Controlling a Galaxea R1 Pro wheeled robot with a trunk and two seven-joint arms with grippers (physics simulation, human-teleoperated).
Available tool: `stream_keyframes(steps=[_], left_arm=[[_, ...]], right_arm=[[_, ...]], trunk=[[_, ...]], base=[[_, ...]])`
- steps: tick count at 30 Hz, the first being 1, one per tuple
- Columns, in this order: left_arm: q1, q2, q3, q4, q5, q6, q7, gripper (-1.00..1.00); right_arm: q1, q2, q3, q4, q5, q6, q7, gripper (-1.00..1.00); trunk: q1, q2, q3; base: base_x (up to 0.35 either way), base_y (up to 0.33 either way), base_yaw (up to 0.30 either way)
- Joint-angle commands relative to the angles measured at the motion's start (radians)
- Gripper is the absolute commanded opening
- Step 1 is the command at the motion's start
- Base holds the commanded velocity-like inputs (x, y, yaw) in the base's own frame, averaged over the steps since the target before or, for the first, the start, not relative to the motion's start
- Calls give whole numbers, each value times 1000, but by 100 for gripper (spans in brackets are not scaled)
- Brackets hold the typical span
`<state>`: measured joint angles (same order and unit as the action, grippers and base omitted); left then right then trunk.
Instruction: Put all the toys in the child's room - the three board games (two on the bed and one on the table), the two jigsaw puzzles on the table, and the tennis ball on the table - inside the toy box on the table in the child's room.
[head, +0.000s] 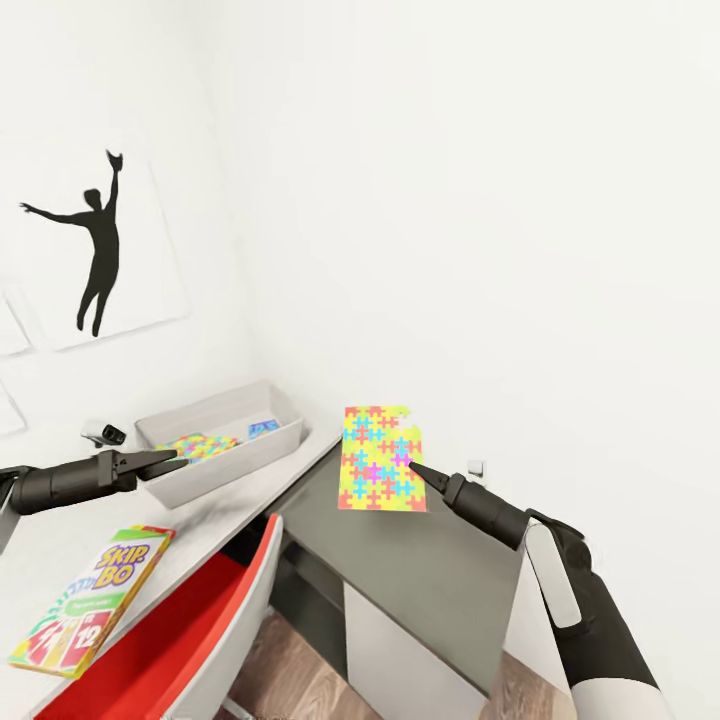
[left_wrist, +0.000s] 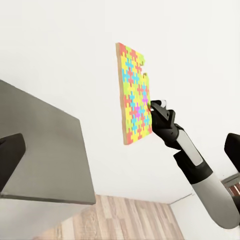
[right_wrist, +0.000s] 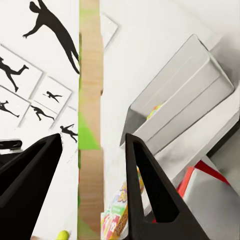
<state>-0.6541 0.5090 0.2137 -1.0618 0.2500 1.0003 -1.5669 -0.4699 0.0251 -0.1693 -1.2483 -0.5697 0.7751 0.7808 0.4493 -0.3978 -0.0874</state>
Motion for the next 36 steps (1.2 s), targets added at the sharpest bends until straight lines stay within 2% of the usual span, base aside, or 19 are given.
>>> stream_keyframes(steps=[1, 15, 28, 36], left_arm=[[-1, 0, 0, 0, -1, 11, -4, 100], [-1, -1, 0, 3, 0, 9, -4, 100], [-1, -1, 1, 11, 2, 9, -4, 100], [1, -1, 2, 11, 2, 9, -4, 100]], right_arm=[[0, 1, -3, 0, -1, 6, 3, -100], [-1, 1, -3, 1, 0, 6, 3, -100], [-1, 1, -2, 1, 1, 6, 1, -100], [-1, 1, -1, -2, -1, 6, 1, -100]], trunk=[[1, -2, -2], [1, -2, 8], [1, -2, 8], [1, -2, 8]], base=[[0, 129, 276], [8, 62, 256], [15, 53, 14], [56, 236, 5]])
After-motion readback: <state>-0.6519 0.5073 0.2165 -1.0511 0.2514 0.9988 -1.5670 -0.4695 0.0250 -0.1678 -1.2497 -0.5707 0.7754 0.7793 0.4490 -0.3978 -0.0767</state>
